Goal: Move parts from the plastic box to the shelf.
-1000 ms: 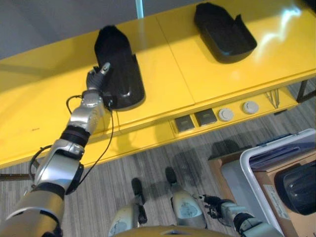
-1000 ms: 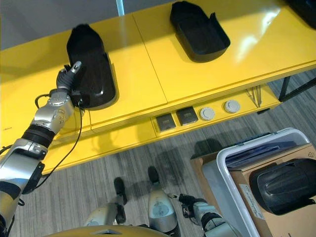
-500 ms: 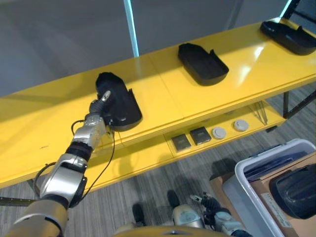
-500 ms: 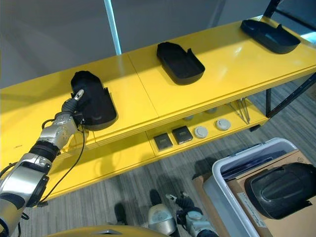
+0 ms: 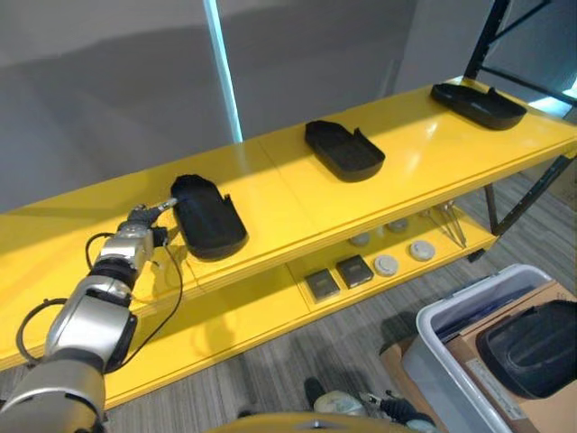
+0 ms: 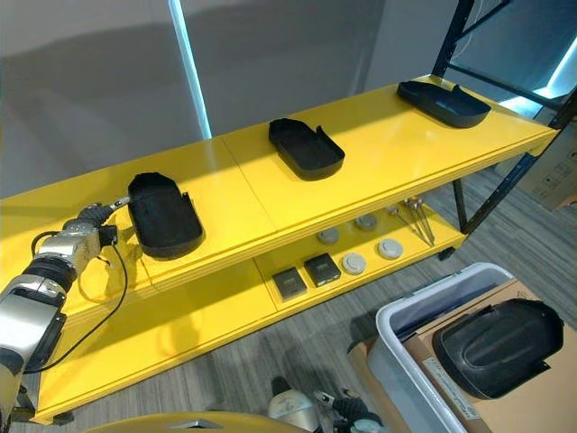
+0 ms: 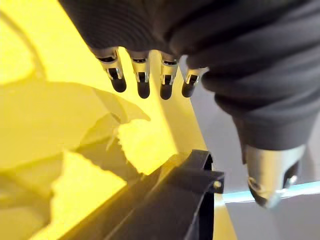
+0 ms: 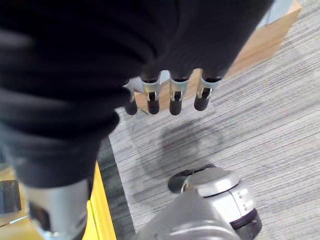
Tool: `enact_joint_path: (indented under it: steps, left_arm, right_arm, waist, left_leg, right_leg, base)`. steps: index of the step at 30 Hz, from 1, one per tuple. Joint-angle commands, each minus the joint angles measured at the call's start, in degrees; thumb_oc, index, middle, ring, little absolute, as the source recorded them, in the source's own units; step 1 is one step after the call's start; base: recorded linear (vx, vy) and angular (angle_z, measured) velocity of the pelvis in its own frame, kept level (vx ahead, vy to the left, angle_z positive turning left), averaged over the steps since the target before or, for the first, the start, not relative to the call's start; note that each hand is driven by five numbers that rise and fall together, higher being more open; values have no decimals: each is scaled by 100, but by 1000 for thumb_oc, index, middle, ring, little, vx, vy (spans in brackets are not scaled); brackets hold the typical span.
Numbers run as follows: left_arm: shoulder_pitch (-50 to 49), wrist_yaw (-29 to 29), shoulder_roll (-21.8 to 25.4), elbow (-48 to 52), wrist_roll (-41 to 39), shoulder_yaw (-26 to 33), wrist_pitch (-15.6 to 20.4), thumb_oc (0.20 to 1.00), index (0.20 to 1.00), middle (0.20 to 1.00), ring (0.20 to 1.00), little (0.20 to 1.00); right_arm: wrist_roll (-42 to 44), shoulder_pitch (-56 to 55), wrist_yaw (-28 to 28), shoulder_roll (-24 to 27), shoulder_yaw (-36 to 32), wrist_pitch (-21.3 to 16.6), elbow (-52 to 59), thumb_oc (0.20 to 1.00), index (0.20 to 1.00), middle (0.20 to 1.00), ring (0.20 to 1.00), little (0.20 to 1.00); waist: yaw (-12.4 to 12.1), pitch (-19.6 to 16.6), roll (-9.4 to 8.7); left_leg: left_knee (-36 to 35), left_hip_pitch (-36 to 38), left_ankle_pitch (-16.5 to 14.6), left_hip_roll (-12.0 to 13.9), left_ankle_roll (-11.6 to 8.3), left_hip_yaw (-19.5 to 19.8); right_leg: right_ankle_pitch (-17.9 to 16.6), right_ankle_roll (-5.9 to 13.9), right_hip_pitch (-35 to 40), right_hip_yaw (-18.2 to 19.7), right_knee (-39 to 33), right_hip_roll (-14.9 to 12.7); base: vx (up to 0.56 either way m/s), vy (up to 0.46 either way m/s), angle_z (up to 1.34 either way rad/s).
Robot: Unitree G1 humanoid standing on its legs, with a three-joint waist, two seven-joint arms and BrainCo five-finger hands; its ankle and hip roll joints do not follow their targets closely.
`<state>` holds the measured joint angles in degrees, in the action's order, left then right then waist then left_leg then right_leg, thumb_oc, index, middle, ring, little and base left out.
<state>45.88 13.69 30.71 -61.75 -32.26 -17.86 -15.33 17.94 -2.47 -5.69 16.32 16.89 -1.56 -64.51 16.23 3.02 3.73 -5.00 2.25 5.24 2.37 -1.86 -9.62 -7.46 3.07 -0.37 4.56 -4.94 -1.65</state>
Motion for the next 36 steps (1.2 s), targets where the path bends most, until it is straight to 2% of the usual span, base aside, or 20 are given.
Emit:
enact_joint_path:
  steps: [1, 2, 3, 4, 5, 6, 8, 9, 10, 11, 12, 13, 14, 15, 18, 21, 25, 27, 30, 36]
  left_arm:
    - [909, -174, 432, -44, 40, 60, 1135, 1000, 1000, 1000, 1000, 1000]
    - [939, -151, 455, 285, -23, 91, 1691, 1000, 1000, 1000, 1000, 1000]
    - [932, -162, 452, 345, -41, 96, 1773, 1000, 1000, 1000, 1000, 1000]
    - [849, -267, 411, 1075, -385, 110, 2205, 1000, 1000, 1000, 1000, 1000]
    - [814, -256, 401, 1210, -402, 115, 2329, 1000, 1000, 1000, 1000, 1000]
    - [613, -303, 327, 2094, -287, 172, 2581, 1000, 1000, 1000, 1000, 1000]
    - [-152, -260, 266, 3821, 107, 370, 2676, 1000, 1000, 1000, 1000, 1000]
    - [-242, -379, 249, 3902, 164, 401, 2734, 1000, 1000, 1000, 1000, 1000]
    - [-441, -390, 259, 4435, 234, 462, 2555, 1000, 1000, 1000, 1000, 1000]
    - [-1277, -589, 120, 5810, 308, 725, 2488, 1000, 1000, 1000, 1000, 1000]
    - [-1683, -880, 28, 6289, 222, 861, 2451, 1000, 1000, 1000, 1000, 1000]
    - [-1881, -1075, -31, 6436, 90, 922, 2448, 947, 947, 947, 947, 947]
    - [-2378, -1307, -128, 6864, -79, 1032, 2493, 297, 297, 297, 297, 297]
    - [-2681, -1666, -185, 7034, -168, 1085, 2613, 200, 200, 200, 200, 200]
    - [-3033, -2058, -255, 7281, -171, 1136, 2619, 200, 200, 200, 200, 200]
    - [-3679, -2866, -451, 7546, -897, 859, 2177, 200, 200, 200, 200, 200]
    - [-4107, -3503, -489, 7527, -1096, -8, 2015, 200, 200, 200, 200, 200]
    - [-4115, -3530, -439, 7494, -1107, -274, 1992, 200, 200, 200, 200, 200]
    - [-4084, -3487, -446, 7314, -1317, -663, 1629, 200, 200, 200, 200, 200]
    - [-4065, -3267, -454, 6947, -1328, -973, 1698, 200, 200, 200, 200, 200]
  right_arm:
    - [-213, -29, 188, 39, 72, -208, -279, 1000, 1000, 1000, 1000, 1000]
    - [-283, -75, 199, 36, 42, -217, -331, 1000, 1000, 1000, 1000, 1000]
    - [-292, -81, 199, 35, 36, -219, -340, 1000, 1000, 1000, 1000, 1000]
    - [-339, -101, 221, 34, -39, -184, -386, 1000, 1000, 1000, 1000, 1000]
    - [-349, -100, 226, 39, -51, -174, -395, 1000, 1000, 1000, 1000, 1000]
    - [-393, -69, 243, 37, -137, -107, -461, 1000, 1000, 1000, 1000, 1000]
    - [-316, -15, 214, -27, -256, 28, -528, 1000, 1000, 1000, 1000, 1000]
    - [-311, -14, 216, -33, -264, 35, -531, 1000, 1000, 1000, 1000, 1000]
    - [-305, 1, 220, -61, -310, 51, -541, 1000, 1000, 1000, 1000, 1000]
    - [-253, 2, 161, -166, -375, 109, -480, 1000, 1000, 1000, 1000, 1000]
    - [-234, -15, 148, -200, -380, 117, -443, 1000, 1000, 1000, 1000, 1000]
    - [-227, -20, 148, -226, -393, 99, -430, 1000, 1000, 1000, 1000, 1000]
    - [-257, -43, 139, -278, -403, 130, -318, 1000, 1000, 1000, 1000, 1000]
    - [-296, -62, 156, -290, -405, 160, -236, 1000, 1000, 1000, 1000, 1000]
    - [-327, -50, 179, -302, -395, 149, -202, 1000, 1000, 1000, 1000, 1000]
    - [1, 81, 173, -278, -289, 89, -157, 1000, 1000, 1000, 1000, 1000]
    - [-72, 325, 377, -187, -81, 75, -169, 1000, 1000, 1000, 1000, 1000]
    - [44, 390, 370, -159, -22, 55, -208, 1000, 1000, 1000, 1000, 1000]
    - [181, 464, 329, -120, 30, 102, -215, 1000, 1000, 1000, 1000, 1000]
    - [223, 352, 238, -32, 15, 157, -185, 1000, 1000, 1000, 1000, 1000]
  waist:
    - [37, -25, 62]
    - [7, -28, 45]
    - [1, -28, 43]
    - [-86, -27, 20]
    - [-104, -26, 19]
    - [-239, -29, 0]
    - [-487, -25, -50]
    - [-508, -26, -54]
    - [-578, -17, -69]
    - [-796, 2, -112]
    - [-889, 4, -123]
    - [-954, 6, -132]
    - [-1068, 20, -143]
    - [-1143, 34, -153]
    - [-1250, 60, -170]
    - [-1466, 168, -169]
    - [-1529, 318, -94]
    - [-1517, 374, -58]
    - [-1447, 450, 3]
    - [-1266, 618, 91]
  left_leg:
    - [0, 244, -306, 258, -162, -295]
    - [0, 248, -320, 257, -160, -286]
    - [0, 251, -324, 256, -159, -283]
    - [0, 251, -332, 250, -156, -249]
    - [0, 252, -330, 250, -156, -241]
    - [0, 239, -323, 249, -153, -170]
    - [0, 216, -312, 232, -142, -12]
    - [0, 213, -311, 230, -140, 7]
    - [0, 206, -303, 227, -134, 57]
    - [0, 181, -299, 198, -105, 215]
    - [0, 170, -293, 189, -91, 293]
    - [0, 160, -287, 182, -82, 342]
    - [0, 146, -282, 163, -64, 422]
    - [0, 132, -274, 154, -56, 467]
    - [0, 99, -257, 149, -53, 523]
    - [0, -35, -234, 137, -45, 660]
    - [0, -175, -193, 142, -67, 696]
    - [0, -216, -166, 142, -77, 699]
    - [0, -297, -142, 135, -82, 678]
    - [0, -400, -101, 118, -95, 587]
  right_leg:
    - [201, 359, 171, -18, -6, -275]
    - [202, 368, 180, -38, -6, -287]
    - [203, 369, 184, -42, -6, -289]
    - [198, 376, 199, -82, -6, -299]
    - [197, 377, 204, -94, -6, -303]
    - [194, 377, 229, -157, -6, -324]
    - [201, 347, 282, -277, -6, -353]
    - [204, 344, 288, -290, -6, -355]
    - [202, 330, 301, -327, -6, -361]
    - [217, 297, 344, -445, -6, -386]
    - [231, 282, 371, -504, -6, -396]
    - [238, 271, 386, -540, -6, -401]
    - [243, 257, 416, -600, -6, -409]
    - [239, 248, 427, -632, -6, -410]
    - [227, 240, 433, -694, -6, -421]
    - [238, 229, 385, -852, -6, -447]
    - [220, 275, 262, -932, -6, -482]
    - [197, 286, 221, -942, -6, -495]
    - [163, 310, 116, -914, -6, -519]
    - [98, 337, -49, -806, -6, -549]
  base:
    - [-33, 3, 1]
    - [-30, 3, 1]
    - [-59, 8, 2]
    - [-48, 8, 5]
    - [-69, 14, 6]
    - [-46, 15, 5]
    - [-49, 22, 2]
    - [0, 0, 0]
    - [-15, 21, 20]
    - [-6, 28, 21]
    - [2, 35, 23]
    - [29, 35, 42]
    - [36, 32, 54]
    - [35, 25, 58]
    - [28, 9, 28]
    - [1, 11, 31]
    - [-12, 18, 13]
    - [0, 0, 0]
    - [-3, 8, -1]
    - [3, 24, -4]
